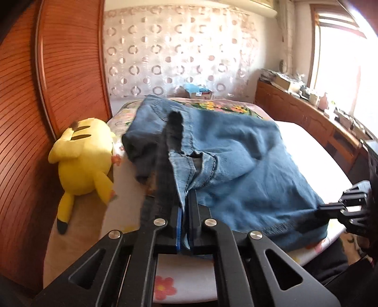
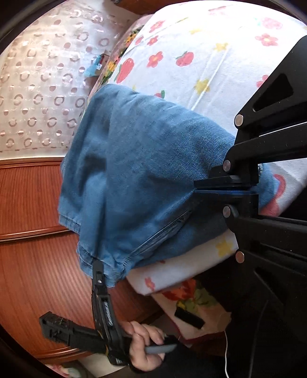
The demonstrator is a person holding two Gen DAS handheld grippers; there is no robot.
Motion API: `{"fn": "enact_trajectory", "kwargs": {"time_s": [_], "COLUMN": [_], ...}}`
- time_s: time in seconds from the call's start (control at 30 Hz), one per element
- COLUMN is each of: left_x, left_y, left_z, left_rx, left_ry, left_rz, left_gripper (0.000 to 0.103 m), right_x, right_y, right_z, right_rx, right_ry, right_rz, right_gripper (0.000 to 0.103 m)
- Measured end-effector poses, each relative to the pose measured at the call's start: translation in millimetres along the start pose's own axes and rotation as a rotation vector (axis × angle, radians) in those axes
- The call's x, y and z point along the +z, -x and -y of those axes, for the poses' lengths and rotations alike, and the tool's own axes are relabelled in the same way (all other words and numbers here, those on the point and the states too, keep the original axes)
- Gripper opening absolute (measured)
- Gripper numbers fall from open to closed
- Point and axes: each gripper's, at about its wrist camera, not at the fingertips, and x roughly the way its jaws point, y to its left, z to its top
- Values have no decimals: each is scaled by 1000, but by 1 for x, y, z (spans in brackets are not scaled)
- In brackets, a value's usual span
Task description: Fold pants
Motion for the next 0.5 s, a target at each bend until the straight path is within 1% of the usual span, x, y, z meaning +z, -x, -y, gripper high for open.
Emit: {"fn": "enact_trajectory", "kwargs": {"time_s": [0.13, 0.33, 0.4, 0.47, 0.5], "left_x": [-2, -14, -16, -16, -15], "left_y": [0, -19, -22, -20, -18], "left_z": [-5, -9, -9, -10, -11], "left_rx": [12, 9, 8, 4, 7], "left_ry": [-1, 20, 24, 30, 31], "left_rz": [-13, -75, -89, -86, -81], "left_gripper": [6, 6, 6, 11, 16], "right_x": [-7, -23, -24, -24, -24], "right_y": [22, 23, 25, 27, 28], "right_z": [8, 18, 21, 20, 19], "right_rx": [29, 7, 24, 14, 9], "right_ry": [-31, -59, -80, -77, -75], "right_rz": [23, -2, 3, 3, 4], "right_gripper": [1, 1, 1, 1, 1]}}
